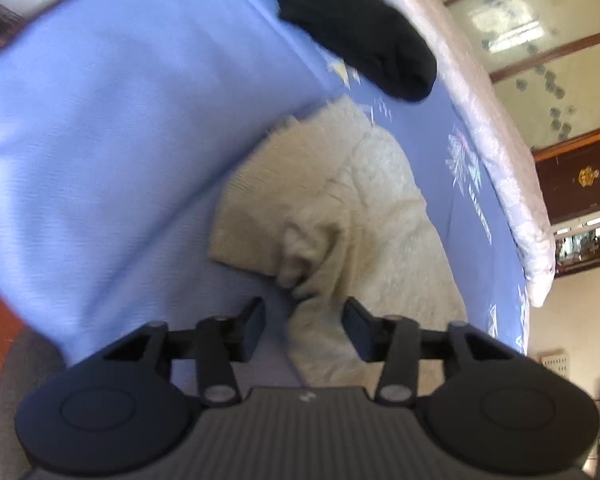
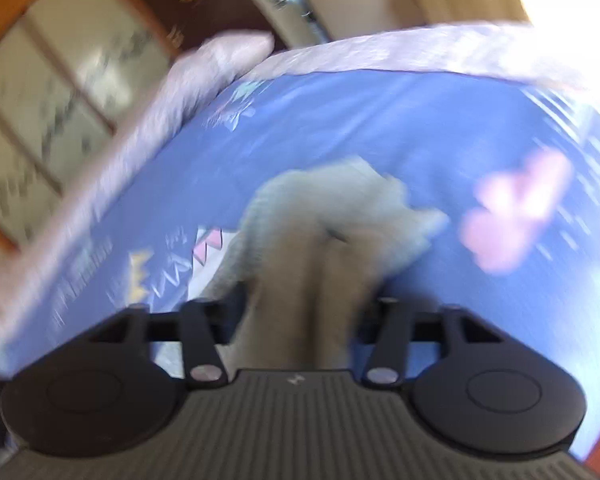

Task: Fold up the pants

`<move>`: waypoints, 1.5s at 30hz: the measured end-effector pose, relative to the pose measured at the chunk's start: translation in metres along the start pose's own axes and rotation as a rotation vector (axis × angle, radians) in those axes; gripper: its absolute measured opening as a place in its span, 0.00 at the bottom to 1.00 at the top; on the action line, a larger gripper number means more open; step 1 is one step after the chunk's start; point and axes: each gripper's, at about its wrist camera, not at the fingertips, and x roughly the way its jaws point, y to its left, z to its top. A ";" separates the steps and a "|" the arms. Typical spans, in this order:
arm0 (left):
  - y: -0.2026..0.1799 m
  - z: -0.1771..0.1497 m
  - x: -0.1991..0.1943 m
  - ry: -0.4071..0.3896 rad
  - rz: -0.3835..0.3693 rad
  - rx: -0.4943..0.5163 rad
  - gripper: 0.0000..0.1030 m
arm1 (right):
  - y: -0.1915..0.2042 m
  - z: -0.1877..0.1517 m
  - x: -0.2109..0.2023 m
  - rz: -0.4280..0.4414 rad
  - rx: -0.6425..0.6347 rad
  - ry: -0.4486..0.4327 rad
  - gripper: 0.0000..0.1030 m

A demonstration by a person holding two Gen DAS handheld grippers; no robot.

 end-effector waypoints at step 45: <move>-0.145 -0.087 0.081 0.132 -0.050 0.420 0.59 | -0.052 0.023 -0.008 0.000 0.105 -0.067 0.38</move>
